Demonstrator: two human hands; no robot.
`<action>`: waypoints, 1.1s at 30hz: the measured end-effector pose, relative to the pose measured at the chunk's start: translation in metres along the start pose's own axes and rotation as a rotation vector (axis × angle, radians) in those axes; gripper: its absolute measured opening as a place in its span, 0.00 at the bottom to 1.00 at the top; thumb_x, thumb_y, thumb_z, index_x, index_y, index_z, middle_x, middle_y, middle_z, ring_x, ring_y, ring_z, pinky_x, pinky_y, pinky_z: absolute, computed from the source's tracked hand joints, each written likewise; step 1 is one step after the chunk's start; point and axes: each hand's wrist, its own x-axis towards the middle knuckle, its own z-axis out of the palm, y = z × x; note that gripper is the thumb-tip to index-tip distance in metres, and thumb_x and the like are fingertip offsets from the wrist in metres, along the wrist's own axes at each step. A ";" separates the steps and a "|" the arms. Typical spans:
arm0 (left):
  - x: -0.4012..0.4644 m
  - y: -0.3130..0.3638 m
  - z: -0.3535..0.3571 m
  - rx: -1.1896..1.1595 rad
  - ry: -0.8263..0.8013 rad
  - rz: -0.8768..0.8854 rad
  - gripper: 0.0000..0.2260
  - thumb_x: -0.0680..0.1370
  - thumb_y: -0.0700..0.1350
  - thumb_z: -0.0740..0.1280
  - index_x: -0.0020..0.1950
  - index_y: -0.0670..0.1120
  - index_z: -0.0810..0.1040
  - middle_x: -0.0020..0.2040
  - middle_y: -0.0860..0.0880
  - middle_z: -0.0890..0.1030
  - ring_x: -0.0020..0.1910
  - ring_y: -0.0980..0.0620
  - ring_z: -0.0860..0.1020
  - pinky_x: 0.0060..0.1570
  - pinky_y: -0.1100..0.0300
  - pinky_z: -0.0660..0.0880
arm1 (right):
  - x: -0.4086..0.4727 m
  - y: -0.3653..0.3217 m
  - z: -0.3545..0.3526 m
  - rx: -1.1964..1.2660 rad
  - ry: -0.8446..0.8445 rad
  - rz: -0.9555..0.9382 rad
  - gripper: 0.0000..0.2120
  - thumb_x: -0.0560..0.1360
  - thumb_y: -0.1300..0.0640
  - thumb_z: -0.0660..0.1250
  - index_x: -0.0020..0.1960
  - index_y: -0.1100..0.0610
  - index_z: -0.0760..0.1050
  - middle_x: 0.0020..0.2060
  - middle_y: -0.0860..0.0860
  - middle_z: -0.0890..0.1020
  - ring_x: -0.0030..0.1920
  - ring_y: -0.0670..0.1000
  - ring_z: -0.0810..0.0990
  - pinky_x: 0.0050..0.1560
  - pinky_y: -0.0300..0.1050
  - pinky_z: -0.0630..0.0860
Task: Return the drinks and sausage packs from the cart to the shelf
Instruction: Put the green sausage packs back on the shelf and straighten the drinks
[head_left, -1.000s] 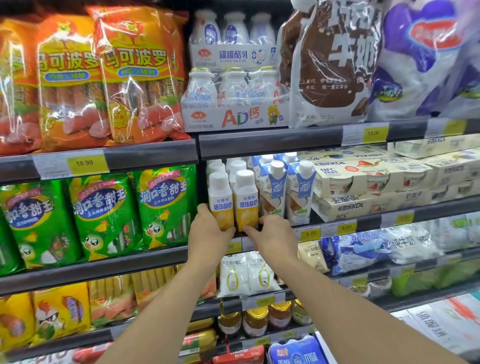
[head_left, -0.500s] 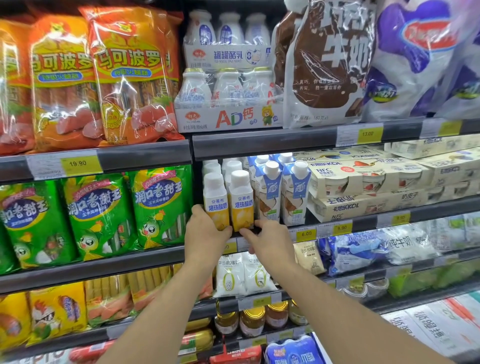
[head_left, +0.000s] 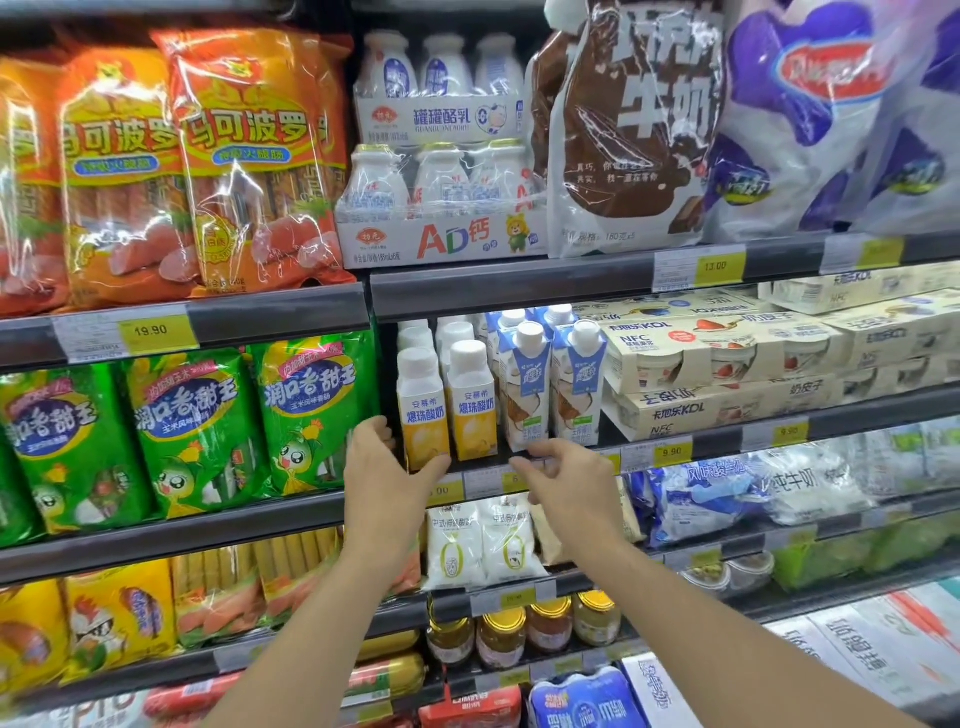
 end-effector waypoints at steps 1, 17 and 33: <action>-0.007 -0.001 -0.002 0.020 0.037 0.059 0.32 0.70 0.50 0.78 0.69 0.45 0.67 0.58 0.51 0.73 0.57 0.54 0.74 0.56 0.61 0.71 | 0.001 0.006 -0.008 0.002 0.025 0.019 0.17 0.75 0.43 0.71 0.58 0.52 0.81 0.33 0.44 0.83 0.34 0.39 0.82 0.34 0.33 0.73; -0.050 0.052 0.080 0.148 -0.062 0.141 0.29 0.75 0.53 0.71 0.73 0.46 0.68 0.37 0.55 0.78 0.41 0.56 0.78 0.44 0.57 0.76 | 0.044 0.047 -0.060 -0.080 -0.132 0.014 0.26 0.73 0.37 0.70 0.65 0.51 0.77 0.36 0.49 0.87 0.35 0.45 0.84 0.42 0.53 0.84; -0.040 0.083 0.112 0.431 -0.004 -0.083 0.18 0.73 0.61 0.68 0.55 0.49 0.76 0.42 0.49 0.83 0.44 0.46 0.82 0.42 0.49 0.81 | 0.074 0.057 -0.060 -0.146 -0.236 -0.054 0.17 0.74 0.37 0.67 0.49 0.50 0.78 0.37 0.49 0.85 0.34 0.52 0.84 0.36 0.51 0.84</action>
